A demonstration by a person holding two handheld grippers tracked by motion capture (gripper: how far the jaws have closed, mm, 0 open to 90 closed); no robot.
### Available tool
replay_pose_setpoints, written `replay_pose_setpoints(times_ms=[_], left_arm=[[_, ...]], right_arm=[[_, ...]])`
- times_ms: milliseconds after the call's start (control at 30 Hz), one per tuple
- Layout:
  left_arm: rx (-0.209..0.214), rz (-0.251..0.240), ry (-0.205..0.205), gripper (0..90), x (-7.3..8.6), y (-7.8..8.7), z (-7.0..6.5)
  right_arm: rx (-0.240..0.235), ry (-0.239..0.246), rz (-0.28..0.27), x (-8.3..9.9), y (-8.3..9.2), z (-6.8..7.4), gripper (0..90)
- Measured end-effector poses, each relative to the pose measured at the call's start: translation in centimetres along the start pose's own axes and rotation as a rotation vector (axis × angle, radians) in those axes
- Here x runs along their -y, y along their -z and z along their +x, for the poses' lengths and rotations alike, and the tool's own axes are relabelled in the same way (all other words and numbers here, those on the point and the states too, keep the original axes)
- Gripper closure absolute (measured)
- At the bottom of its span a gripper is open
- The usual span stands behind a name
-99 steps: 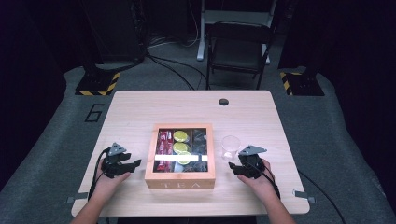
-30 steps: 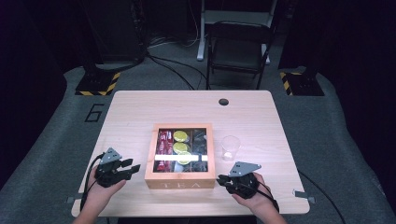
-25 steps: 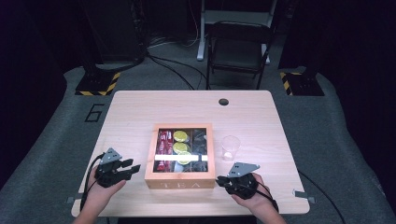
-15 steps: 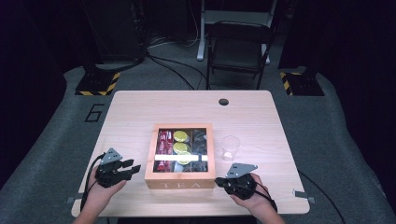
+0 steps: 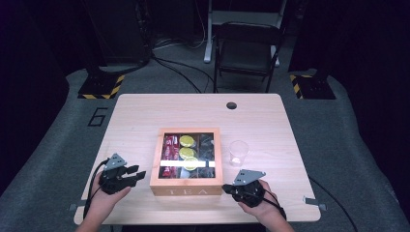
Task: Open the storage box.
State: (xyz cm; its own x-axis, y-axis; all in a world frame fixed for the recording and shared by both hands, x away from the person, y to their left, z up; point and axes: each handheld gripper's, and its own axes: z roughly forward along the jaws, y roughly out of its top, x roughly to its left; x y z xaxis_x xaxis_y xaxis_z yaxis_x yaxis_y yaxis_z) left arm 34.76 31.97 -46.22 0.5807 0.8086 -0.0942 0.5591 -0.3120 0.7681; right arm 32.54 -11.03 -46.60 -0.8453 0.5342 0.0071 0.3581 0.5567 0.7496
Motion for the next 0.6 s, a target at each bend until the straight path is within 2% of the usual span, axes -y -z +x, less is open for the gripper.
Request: replay_pose_setpoints(times_ms=[367, 467, 500, 600], left_arm=[[0.005, -0.017, -0.008, 57.2, -0.1, 0.4, -0.2], [0.009, -0.025, -0.016, 57.1, -0.2, 0.6, -0.5], [0.011, -0.017, -0.035, 57.0, -0.2, 0.7, -0.6], [0.014, -0.033, -0.038, 57.0, -0.3, 1.0, -1.0]], right_arm=[[-0.006, -0.040, -0.012, -0.5, 0.1, -0.1, 86.8], [-0.010, -0.047, -0.033, -0.9, 0.5, -0.2, 85.9], [-0.013, -0.050, -0.050, -1.1, 0.7, -0.3, 85.8], [-0.005, -0.068, -0.089, -1.9, 1.3, -0.4, 85.6]])
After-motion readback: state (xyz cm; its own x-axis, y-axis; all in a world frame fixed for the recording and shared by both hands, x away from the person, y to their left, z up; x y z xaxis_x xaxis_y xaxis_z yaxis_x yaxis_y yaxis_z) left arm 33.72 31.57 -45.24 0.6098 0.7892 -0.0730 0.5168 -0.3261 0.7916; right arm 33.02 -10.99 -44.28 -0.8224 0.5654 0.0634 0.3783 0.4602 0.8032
